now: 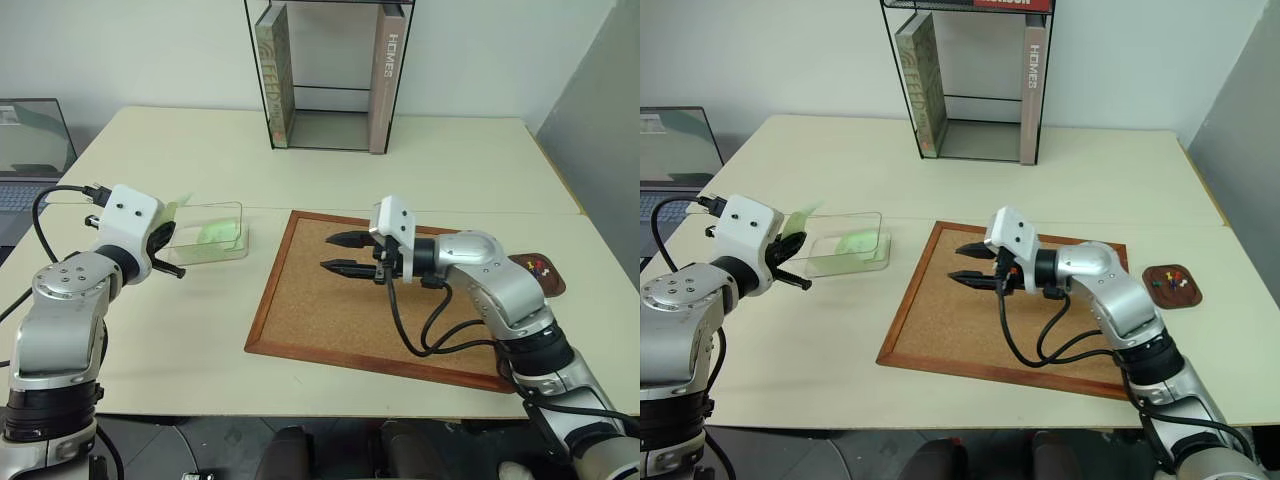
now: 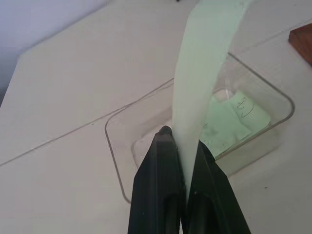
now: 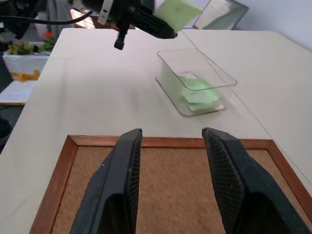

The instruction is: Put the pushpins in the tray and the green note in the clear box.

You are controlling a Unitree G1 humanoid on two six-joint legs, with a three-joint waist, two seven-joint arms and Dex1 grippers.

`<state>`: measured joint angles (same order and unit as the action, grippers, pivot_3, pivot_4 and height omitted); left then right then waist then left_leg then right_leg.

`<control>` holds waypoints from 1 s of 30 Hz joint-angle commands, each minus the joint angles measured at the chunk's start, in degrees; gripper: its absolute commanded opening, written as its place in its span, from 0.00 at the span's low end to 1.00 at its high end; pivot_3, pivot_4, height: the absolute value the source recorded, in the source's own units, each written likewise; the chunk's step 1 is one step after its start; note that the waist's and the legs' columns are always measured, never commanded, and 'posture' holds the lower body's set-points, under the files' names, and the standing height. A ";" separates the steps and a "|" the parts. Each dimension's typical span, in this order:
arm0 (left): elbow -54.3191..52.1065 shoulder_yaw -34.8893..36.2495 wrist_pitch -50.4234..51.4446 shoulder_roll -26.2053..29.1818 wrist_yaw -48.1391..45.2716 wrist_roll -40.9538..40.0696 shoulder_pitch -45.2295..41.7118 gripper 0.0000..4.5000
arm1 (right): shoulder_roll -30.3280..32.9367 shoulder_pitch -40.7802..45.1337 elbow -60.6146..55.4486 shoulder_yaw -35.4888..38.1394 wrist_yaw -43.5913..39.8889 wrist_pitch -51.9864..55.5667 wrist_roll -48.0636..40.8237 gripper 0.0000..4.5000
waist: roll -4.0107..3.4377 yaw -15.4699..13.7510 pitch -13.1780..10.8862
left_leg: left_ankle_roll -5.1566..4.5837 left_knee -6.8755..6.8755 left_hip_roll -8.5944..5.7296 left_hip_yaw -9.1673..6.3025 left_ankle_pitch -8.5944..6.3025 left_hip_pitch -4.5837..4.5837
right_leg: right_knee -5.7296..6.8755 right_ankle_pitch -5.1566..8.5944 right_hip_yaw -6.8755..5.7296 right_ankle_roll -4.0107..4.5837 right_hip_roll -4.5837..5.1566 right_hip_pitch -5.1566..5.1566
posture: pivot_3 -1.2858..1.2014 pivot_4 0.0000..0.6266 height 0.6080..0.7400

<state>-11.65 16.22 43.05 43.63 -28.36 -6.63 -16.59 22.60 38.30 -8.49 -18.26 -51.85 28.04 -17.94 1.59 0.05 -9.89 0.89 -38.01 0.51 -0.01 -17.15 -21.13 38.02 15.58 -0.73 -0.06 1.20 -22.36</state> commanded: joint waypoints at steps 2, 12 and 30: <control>4.70 0.89 -4.12 0.76 -0.63 -0.81 -3.08 0.00 | -1.31 1.55 -0.74 0.50 1.90 0.18 1.47 0.46 | 0.01 -0.04 0.01 | 0.00 -0.01 0.00 -0.01 0.00 -0.10 | 0.02 -0.01 -0.01 0.01 0.01 -0.10 | 0.52 0.24 1.00; 9.85 -0.66 -5.53 0.70 -3.29 -2.80 -5.87 0.21 | -1.09 0.71 -3.37 1.12 4.60 2.88 1.88 0.47 | 0.07 0.27 0.04 | 0.03 -0.22 0.01 0.12 0.02 -1.01 | 0.56 -0.05 0.03 0.12 0.02 -1.22 | 0.52 0.24 1.00; -5.68 0.35 -8.41 -8.77 0.96 -8.98 -5.36 0.62 | -1.26 -5.78 -8.53 9.23 11.92 0.89 1.17 0.47 | 0.11 -0.06 0.02 | 0.02 -0.85 0.02 0.03 0.02 -1.07 | 0.94 -0.08 0.00 0.18 0.00 -1.11 | 0.52 0.24 1.00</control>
<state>-12.24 16.51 35.38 35.82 -29.23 -14.93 -22.60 21.56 33.48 -13.96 -12.77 -42.41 31.24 -16.48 1.70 -0.02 -9.87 0.91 -38.86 0.52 0.04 -17.13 -22.21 38.95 15.50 -0.71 0.12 1.21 -23.48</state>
